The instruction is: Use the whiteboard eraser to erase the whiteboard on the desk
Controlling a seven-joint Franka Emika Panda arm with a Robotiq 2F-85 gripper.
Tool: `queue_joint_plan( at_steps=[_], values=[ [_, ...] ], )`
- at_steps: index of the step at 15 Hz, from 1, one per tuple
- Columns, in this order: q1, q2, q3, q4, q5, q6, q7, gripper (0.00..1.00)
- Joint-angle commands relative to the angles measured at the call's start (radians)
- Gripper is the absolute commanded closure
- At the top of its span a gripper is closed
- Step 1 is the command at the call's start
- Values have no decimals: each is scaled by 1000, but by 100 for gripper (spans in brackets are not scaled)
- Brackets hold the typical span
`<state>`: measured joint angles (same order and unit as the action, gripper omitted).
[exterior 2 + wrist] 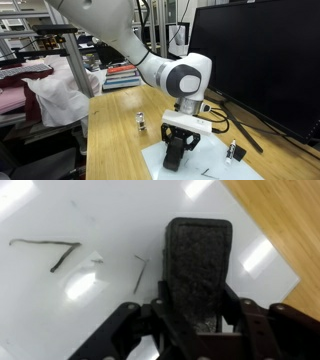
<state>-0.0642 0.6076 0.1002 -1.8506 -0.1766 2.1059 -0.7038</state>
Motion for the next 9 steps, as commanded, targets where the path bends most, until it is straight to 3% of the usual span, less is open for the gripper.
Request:
queue_joint_plan(
  at_steps=[1, 2, 3, 9],
  values=[
    [3, 1, -3, 2, 2, -2, -1, 49],
    [3, 1, -3, 2, 2, -2, -1, 49],
    [14, -19, -12, -10, -15, -9, 18, 74],
    [36, -76, -37, -45, -52, 2, 78, 74]
  ],
)
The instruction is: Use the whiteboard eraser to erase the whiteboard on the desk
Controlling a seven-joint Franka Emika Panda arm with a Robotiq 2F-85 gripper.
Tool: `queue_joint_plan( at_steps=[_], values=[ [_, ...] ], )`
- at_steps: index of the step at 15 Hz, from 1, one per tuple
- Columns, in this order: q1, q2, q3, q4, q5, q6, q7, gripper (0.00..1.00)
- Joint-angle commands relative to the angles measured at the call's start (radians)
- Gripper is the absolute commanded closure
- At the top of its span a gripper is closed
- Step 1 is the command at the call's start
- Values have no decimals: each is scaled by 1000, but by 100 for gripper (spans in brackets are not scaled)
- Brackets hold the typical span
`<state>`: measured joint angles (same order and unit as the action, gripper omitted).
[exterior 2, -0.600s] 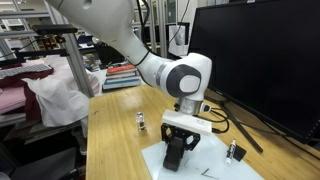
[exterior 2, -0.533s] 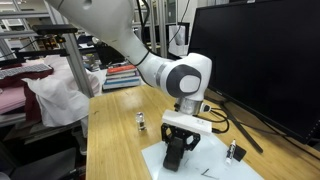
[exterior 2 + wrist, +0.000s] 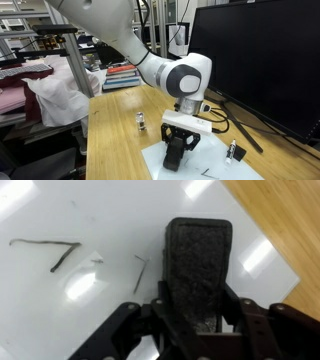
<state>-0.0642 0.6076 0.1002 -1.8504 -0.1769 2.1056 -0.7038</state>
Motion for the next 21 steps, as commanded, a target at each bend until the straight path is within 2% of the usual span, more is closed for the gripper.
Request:
queue_joint_plan(
  at_steps=[1, 6, 8, 9, 12, 14, 21],
  values=[
    [39, -83, -39, -52, -54, 8, 88, 74],
    [34, -115, -33, -75, -38, 14, 93, 74],
    [37, -141, -33, -68, -54, -11, 120, 24],
    [36, -162, -29, -59, -55, -28, 126, 23],
    [31, -194, -17, -24, -33, -109, 91, 3],
    [36, -189, -20, -11, -38, -136, 94, 0],
    [33, -101, -19, 26, -48, -111, 69, 0]
  ],
)
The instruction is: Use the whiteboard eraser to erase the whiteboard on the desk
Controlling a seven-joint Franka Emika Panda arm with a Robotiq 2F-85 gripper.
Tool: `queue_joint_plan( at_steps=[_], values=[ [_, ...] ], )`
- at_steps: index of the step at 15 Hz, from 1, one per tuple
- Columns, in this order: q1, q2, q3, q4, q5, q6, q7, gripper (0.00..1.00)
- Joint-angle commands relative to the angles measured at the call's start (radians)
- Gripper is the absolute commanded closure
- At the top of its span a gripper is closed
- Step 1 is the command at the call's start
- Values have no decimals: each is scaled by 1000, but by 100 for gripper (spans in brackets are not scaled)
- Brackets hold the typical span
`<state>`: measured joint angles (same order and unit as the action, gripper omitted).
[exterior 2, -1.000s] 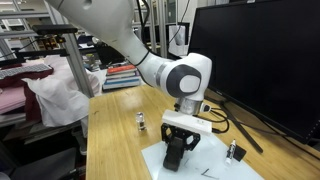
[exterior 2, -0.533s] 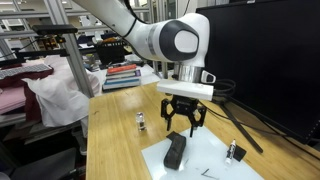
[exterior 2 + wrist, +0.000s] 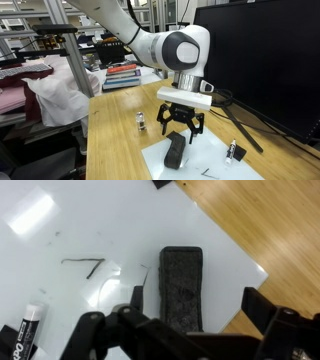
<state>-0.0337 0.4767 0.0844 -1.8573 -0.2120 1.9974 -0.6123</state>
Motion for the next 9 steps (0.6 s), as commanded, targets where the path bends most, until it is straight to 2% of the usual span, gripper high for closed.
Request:
queue_joint_plan(
  at_steps=[1, 9],
  values=[
    [-1, 43, 0, 40, -8, 1, -36, 0],
    [-5, 141, 12, 96, 5, 0, -113, 0]
  ],
)
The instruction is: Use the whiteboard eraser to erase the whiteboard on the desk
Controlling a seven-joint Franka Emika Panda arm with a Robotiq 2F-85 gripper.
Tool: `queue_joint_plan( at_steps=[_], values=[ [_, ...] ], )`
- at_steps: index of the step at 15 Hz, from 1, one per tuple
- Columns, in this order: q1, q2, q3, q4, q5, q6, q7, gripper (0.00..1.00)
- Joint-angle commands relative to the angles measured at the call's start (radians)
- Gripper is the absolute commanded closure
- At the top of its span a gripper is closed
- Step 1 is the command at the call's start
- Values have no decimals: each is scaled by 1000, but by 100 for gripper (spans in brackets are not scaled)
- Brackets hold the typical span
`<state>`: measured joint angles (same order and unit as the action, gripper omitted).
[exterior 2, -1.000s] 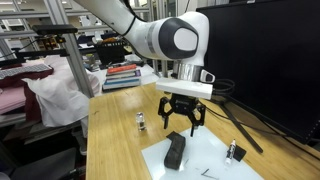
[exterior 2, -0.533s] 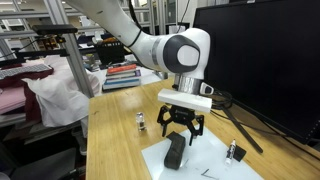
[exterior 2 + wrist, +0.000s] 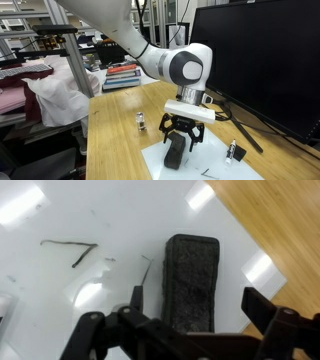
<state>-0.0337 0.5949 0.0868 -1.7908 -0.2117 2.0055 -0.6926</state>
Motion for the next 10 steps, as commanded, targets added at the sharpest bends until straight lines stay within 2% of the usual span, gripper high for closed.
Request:
queue_joint_plan(
  at_steps=[1, 10],
  values=[
    [-4, 29, 12, 35, 6, -9, -38, 0],
    [0, 71, 18, 59, 7, -16, -41, 0]
  ],
)
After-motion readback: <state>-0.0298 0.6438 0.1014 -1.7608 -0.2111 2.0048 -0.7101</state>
